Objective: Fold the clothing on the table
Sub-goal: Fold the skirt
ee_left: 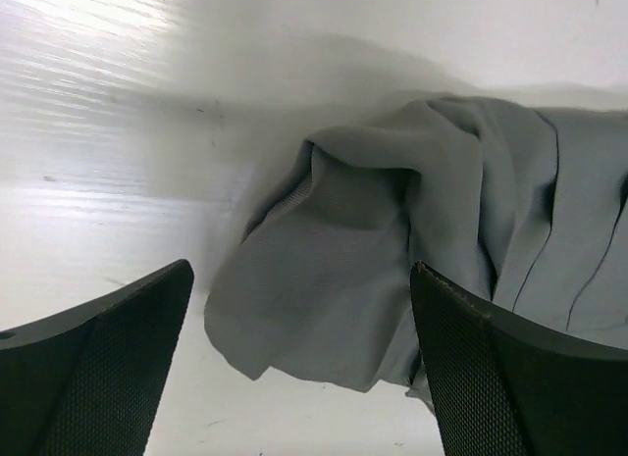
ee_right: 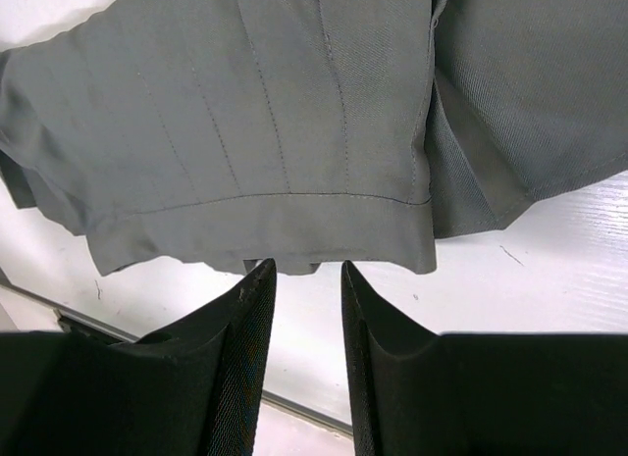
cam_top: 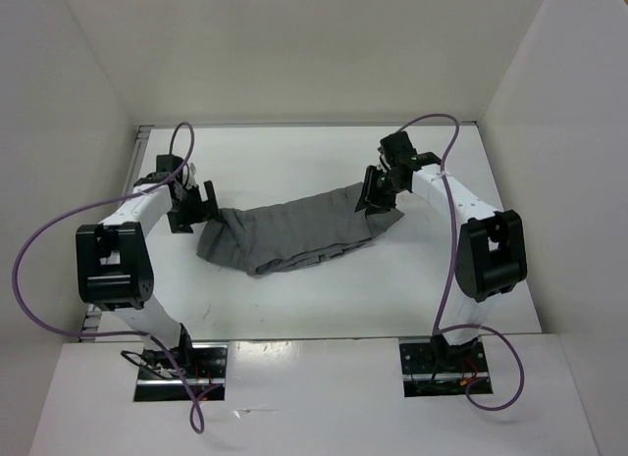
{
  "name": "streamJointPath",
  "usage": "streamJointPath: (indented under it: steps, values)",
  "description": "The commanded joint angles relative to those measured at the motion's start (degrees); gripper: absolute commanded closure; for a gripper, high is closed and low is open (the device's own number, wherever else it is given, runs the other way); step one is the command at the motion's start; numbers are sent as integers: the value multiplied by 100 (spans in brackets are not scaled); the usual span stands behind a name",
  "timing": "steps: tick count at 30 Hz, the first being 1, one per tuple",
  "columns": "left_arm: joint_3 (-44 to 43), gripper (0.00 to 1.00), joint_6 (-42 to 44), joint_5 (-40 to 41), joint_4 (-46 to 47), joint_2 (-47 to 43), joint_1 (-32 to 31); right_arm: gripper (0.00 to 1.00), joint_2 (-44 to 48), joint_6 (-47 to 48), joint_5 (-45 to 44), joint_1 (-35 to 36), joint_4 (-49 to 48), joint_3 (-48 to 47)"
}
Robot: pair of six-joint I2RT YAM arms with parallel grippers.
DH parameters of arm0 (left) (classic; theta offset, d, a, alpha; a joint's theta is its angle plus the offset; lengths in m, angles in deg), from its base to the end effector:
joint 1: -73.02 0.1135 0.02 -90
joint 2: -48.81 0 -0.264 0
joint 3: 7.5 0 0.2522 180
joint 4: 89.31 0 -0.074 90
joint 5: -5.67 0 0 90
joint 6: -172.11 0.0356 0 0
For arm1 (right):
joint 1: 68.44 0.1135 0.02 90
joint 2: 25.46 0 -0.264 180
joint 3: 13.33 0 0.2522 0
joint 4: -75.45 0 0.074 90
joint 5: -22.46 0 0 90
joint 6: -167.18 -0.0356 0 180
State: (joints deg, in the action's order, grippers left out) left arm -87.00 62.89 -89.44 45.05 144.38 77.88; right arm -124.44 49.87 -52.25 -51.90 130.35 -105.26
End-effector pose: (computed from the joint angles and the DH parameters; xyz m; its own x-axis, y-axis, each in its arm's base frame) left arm 0.3389 0.0256 0.2101 -0.8146 -0.3983 -0.4217 -0.3288 0.9159 -0.2301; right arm 0.3448 0.1122 0.2477 -0.9323 0.1848 -0.3111 0.0385 0.9055 0.4225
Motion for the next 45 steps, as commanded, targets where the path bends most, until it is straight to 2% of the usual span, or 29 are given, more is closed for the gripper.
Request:
streamJointPath:
  steps: [1,6,14,21,23,25,26,28,29,32,35,38,39,42,45]
  values:
    - [324,2,269,-1237,444,216,199,61,186,182,-8,25,-63,12]
    - [343,2,358,-1862,577,638,366,60,134,235,-8,25,-10,12]
    - [588,0,157,-3530,1077,876,437,60,72,235,-8,25,-10,12]
    - [834,0,-64,-3735,1324,989,182,60,-113,235,53,25,-63,4]
    - [834,9,-222,-3735,1395,1112,129,60,-174,235,105,78,-63,-57]
    - [834,27,-335,-3735,1448,1209,76,60,-235,313,184,131,-63,-198]
    - [834,56,-336,-3735,1526,1288,76,60,-288,375,185,200,-11,-312]
    - [834,86,-450,-3735,1527,1358,76,60,-358,568,351,359,129,-487]
    - [669,97,-451,-3665,1527,1359,76,60,-446,621,352,411,191,-541]
    - [343,100,-381,-3664,1360,1412,76,60,-657,788,352,666,306,-752]
    - [-201,100,-232,-3664,1114,1595,76,70,-981,850,405,842,306,-1094]
    - [-624,100,-161,-3664,921,1771,76,72,-1499,850,808,843,254,-1612]
    - [-686,100,-161,-3725,920,1772,76,62,-1623,850,940,843,254,-1753]
    - [-757,100,-161,-3778,920,1825,76,58,-2071,789,1362,843,17,-2175]
    - [-809,100,-161,-3831,920,1825,76,58,-2484,736,1661,843,-124,-2518]
